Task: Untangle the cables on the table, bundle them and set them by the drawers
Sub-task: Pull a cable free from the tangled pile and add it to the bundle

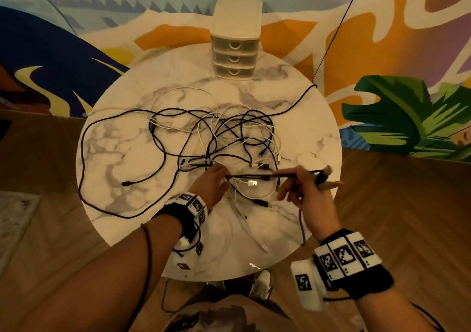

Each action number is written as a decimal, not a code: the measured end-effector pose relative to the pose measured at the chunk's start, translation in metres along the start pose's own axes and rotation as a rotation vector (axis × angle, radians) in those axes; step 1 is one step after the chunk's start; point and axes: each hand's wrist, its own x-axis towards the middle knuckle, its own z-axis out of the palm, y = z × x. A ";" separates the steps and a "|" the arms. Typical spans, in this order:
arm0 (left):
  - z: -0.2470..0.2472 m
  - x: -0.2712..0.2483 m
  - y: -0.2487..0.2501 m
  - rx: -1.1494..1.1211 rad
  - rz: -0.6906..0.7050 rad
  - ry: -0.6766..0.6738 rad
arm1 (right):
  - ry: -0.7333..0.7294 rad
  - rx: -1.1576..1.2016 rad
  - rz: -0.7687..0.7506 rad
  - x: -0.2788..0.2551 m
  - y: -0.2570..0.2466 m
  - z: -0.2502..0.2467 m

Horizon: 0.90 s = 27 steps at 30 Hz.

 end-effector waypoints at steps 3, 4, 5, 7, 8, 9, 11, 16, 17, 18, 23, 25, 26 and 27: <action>-0.006 0.012 -0.007 -0.051 -0.031 0.031 | 0.165 0.105 -0.080 0.005 -0.020 -0.014; -0.009 0.015 -0.007 -0.072 -0.057 0.029 | 0.184 0.134 -0.099 0.005 -0.021 -0.016; -0.011 0.016 -0.007 -0.081 -0.078 0.025 | 0.169 0.132 -0.098 0.002 -0.020 -0.014; -0.014 0.017 -0.001 -0.042 -0.092 0.018 | 0.072 0.045 -0.023 -0.006 -0.002 -0.006; -0.015 0.015 0.003 -0.007 -0.083 0.035 | -0.002 -0.018 0.034 -0.010 0.011 -0.002; -0.017 0.013 0.008 0.022 -0.059 0.076 | -0.080 -0.081 0.088 -0.013 0.023 0.004; -0.019 0.004 0.017 0.057 0.019 0.178 | -0.178 -0.188 0.154 -0.013 0.042 0.014; -0.010 -0.012 0.029 0.150 0.205 0.199 | -0.190 -0.246 0.244 0.016 0.045 0.046; -0.009 -0.013 0.031 0.150 0.228 0.185 | -0.182 -0.227 0.270 0.024 0.044 0.051; -0.008 -0.014 0.031 0.138 0.249 0.172 | -0.167 -0.187 0.289 0.030 0.042 0.054; -0.005 -0.009 0.015 0.064 0.160 0.097 | -0.229 -0.196 0.204 0.033 0.030 0.064; -0.018 0.008 0.009 0.038 0.136 0.136 | -0.218 -0.174 0.127 0.030 0.022 0.065; -0.026 0.018 0.008 0.019 0.118 0.169 | -0.192 -0.132 0.109 0.030 0.017 0.063; -0.033 0.026 0.006 -0.001 0.095 0.197 | -0.156 -0.075 0.107 0.031 0.012 0.060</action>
